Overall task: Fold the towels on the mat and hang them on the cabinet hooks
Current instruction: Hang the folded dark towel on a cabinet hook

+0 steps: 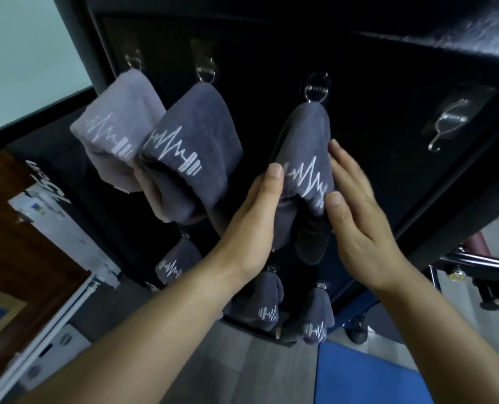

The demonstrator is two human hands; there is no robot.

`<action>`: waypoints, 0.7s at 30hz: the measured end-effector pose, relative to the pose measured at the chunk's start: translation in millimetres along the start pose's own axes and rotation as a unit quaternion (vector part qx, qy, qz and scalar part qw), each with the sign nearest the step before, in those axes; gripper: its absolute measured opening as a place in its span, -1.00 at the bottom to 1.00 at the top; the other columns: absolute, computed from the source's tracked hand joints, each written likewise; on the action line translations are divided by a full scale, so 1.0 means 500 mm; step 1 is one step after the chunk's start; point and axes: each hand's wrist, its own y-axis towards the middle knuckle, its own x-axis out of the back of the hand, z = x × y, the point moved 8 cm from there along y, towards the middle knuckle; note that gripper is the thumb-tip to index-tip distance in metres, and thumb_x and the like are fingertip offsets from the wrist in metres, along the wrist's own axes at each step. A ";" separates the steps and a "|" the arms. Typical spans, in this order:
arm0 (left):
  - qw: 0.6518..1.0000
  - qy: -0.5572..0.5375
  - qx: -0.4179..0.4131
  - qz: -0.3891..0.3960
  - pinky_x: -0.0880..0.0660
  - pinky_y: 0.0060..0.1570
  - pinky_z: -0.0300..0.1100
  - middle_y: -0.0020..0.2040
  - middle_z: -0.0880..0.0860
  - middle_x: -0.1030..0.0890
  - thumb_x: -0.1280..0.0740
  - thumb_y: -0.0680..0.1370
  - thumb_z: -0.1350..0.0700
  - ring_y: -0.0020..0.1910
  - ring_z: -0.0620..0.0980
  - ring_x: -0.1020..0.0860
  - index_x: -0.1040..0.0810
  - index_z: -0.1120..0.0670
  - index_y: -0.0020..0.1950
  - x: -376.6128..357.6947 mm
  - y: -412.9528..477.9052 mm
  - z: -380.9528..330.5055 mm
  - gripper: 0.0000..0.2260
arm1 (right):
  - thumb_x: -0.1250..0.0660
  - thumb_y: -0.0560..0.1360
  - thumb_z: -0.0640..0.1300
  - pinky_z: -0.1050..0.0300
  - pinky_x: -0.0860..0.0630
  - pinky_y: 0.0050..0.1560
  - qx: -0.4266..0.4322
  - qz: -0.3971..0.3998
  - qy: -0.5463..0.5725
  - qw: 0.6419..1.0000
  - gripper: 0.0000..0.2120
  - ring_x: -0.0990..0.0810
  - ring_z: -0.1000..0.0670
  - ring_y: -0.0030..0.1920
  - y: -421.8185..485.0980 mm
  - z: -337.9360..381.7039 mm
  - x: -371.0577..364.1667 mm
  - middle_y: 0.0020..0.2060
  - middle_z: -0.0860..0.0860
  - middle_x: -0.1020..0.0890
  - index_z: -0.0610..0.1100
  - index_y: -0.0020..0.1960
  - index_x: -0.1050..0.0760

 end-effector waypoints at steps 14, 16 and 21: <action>0.896 0.404 0.133 0.128 -0.57 0.08 -0.11 -0.05 -0.14 -0.64 -0.35 0.58 -0.11 0.02 -0.10 -0.62 -0.54 -0.11 0.11 0.052 -0.081 0.342 -0.84 | -0.44 0.51 -0.09 0.06 -0.50 0.17 -0.208 0.020 -0.232 0.950 -0.68 -0.53 -0.10 0.17 -0.382 -0.213 -0.089 0.15 -0.01 -0.56 -0.12 0.24 -0.56; 0.855 0.475 0.095 0.187 -0.57 0.06 -0.06 -0.02 -0.09 -0.66 -0.30 0.57 -0.15 0.01 -0.03 -0.62 -0.54 -0.09 0.10 0.022 -0.081 0.375 -0.80 | -0.45 0.50 -0.10 0.05 -0.49 0.13 -0.258 0.019 -0.261 0.930 -0.68 -0.54 -0.12 0.14 -0.475 -0.227 -0.103 0.14 -0.04 -0.58 -0.13 0.23 -0.57; 0.741 0.579 -0.014 0.340 -0.50 0.05 -0.04 0.19 0.07 -0.58 -0.26 0.60 -0.13 0.15 0.16 -0.57 -0.50 -0.01 0.22 -0.122 -0.140 0.461 -0.72 | -0.44 0.51 -0.05 -0.15 -0.53 0.12 -0.425 0.015 -0.292 0.857 -0.62 -0.55 -0.20 0.15 -0.765 -0.239 -0.127 0.18 -0.07 -0.59 -0.13 0.28 -0.54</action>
